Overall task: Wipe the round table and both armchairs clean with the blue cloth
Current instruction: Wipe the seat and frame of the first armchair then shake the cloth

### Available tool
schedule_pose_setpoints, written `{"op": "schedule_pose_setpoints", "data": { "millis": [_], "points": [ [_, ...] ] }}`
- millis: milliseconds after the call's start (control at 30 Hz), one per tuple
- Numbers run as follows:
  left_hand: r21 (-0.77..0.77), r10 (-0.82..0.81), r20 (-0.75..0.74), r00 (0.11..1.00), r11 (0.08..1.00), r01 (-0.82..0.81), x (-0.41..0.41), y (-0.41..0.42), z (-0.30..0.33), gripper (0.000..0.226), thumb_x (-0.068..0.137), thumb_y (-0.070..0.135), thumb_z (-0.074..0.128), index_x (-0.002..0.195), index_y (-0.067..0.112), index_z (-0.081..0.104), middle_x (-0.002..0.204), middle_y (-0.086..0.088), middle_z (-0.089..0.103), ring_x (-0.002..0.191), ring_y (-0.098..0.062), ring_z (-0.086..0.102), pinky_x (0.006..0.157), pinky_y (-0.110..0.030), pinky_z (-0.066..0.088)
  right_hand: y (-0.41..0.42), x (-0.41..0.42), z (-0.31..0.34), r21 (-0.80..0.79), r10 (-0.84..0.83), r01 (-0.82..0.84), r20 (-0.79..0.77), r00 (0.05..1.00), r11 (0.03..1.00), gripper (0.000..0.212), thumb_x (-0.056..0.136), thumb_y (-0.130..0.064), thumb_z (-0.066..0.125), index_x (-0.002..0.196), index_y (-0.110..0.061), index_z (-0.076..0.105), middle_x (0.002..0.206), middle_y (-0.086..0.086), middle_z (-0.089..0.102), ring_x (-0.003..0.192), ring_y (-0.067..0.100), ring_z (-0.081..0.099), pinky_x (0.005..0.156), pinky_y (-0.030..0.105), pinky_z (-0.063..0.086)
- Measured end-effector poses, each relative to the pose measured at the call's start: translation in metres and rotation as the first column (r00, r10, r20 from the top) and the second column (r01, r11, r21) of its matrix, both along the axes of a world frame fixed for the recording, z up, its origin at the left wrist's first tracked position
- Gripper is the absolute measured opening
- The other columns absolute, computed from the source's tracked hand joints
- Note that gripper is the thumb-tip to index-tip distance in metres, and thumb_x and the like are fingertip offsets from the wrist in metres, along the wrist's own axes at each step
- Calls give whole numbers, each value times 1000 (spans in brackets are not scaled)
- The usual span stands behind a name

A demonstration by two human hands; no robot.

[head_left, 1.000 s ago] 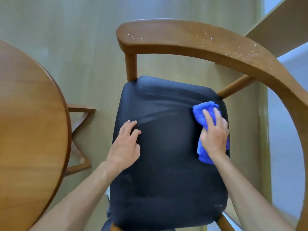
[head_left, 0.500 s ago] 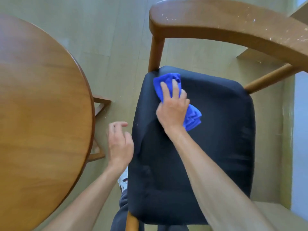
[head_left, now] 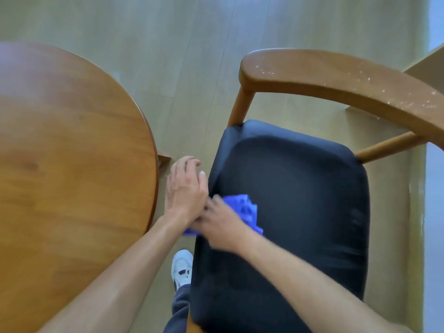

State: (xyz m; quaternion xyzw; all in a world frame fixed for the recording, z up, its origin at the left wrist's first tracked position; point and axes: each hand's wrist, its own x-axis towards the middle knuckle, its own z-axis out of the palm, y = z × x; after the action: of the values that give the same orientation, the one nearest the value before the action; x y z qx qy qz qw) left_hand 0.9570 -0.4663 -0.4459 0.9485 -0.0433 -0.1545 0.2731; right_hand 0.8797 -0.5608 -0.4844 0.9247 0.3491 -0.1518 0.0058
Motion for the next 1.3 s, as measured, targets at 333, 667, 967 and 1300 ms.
{"op": "schedule_pose_setpoints", "data": {
  "millis": [333,667,967,1300],
  "points": [
    [-93,24,15,1000,995,-23,8,15,1,32,98,15,39,124,4,53,135,-9,45,128,-21,40,110,-35,29,-5,16,-2,98,-461,450,170,871,888,42,62,-4,44,94,-20,65,116,3,63,84,32,54,66,36,37],
    [8,-249,-91,964,968,251,-15,-9,-14,39,95,13,43,133,11,47,147,-2,33,138,-16,24,110,-26,24,-90,-100,9,211,94,-95,19,995,973,38,86,-4,45,107,-32,61,130,-5,56,107,30,57,75,33,47],
    [19,-388,-285,876,912,410,-46,-22,-29,66,89,0,40,148,25,26,159,10,3,146,-11,6,108,-30,33,-162,-43,-1,250,-988,957,10,-154,-146,63,80,4,45,138,-20,48,154,5,30,117,42,40,88,47,38],
    [109,-373,-341,863,896,431,-57,-28,-25,65,93,5,39,149,32,22,159,10,-10,146,-11,-8,104,-34,36,-28,-215,4,245,-283,319,-172,944,915,39,92,-5,37,109,-32,59,134,-2,55,101,28,57,69,32,46]
  ]
}}
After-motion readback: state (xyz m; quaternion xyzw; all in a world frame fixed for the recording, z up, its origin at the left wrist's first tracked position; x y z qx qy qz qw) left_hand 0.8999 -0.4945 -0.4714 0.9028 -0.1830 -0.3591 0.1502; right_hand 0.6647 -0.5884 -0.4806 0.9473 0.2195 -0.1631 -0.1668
